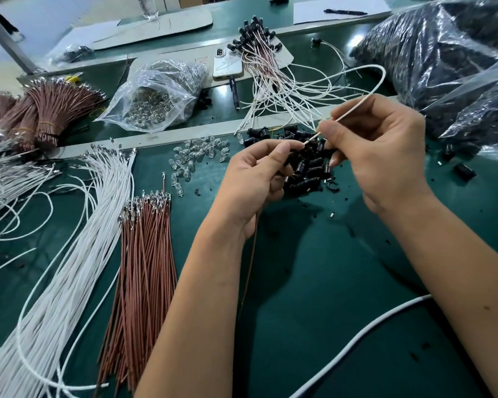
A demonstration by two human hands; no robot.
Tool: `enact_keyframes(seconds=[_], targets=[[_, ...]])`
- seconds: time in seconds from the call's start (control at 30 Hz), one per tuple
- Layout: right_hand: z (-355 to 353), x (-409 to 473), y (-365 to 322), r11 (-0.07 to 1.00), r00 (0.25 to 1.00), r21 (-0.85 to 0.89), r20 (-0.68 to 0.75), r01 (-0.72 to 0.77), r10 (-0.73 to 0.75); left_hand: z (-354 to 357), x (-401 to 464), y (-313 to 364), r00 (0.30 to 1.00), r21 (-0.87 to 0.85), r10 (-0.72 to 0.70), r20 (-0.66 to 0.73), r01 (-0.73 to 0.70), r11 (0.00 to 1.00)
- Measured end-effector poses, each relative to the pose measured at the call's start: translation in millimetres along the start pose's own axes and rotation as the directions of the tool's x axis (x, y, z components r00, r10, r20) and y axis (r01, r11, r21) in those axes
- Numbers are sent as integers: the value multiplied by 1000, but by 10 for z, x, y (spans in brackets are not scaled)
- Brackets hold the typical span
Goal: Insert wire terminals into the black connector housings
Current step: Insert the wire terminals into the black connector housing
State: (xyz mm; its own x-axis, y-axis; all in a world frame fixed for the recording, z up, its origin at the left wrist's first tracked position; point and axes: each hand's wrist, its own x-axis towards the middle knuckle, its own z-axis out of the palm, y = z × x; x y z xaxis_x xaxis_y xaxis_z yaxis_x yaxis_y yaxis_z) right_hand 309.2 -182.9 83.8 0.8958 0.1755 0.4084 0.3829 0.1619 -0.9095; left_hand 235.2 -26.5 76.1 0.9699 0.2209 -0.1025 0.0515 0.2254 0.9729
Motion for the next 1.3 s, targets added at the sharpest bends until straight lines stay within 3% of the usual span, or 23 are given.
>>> enact_keyframes(seconds=[0.17, 0.47, 0.87, 1.3], targets=[[-14, 11, 14, 988, 991, 82, 40, -134, 132, -37, 0, 21, 996, -117, -48, 80, 57, 991], [-19, 10, -2, 955, 965, 145, 92, -258, 247, -29, -14, 40, 989, -191, -126, 73, 138, 972], [-24, 7, -27, 931, 936, 151, 180, -331, 303, -36, -44, 69, 982, -158, -150, 116, 168, 973], [-7, -23, -25, 911, 895, 29, 205, -410, 397, -10, -60, 70, 991, -64, -131, -2, 130, 989]])
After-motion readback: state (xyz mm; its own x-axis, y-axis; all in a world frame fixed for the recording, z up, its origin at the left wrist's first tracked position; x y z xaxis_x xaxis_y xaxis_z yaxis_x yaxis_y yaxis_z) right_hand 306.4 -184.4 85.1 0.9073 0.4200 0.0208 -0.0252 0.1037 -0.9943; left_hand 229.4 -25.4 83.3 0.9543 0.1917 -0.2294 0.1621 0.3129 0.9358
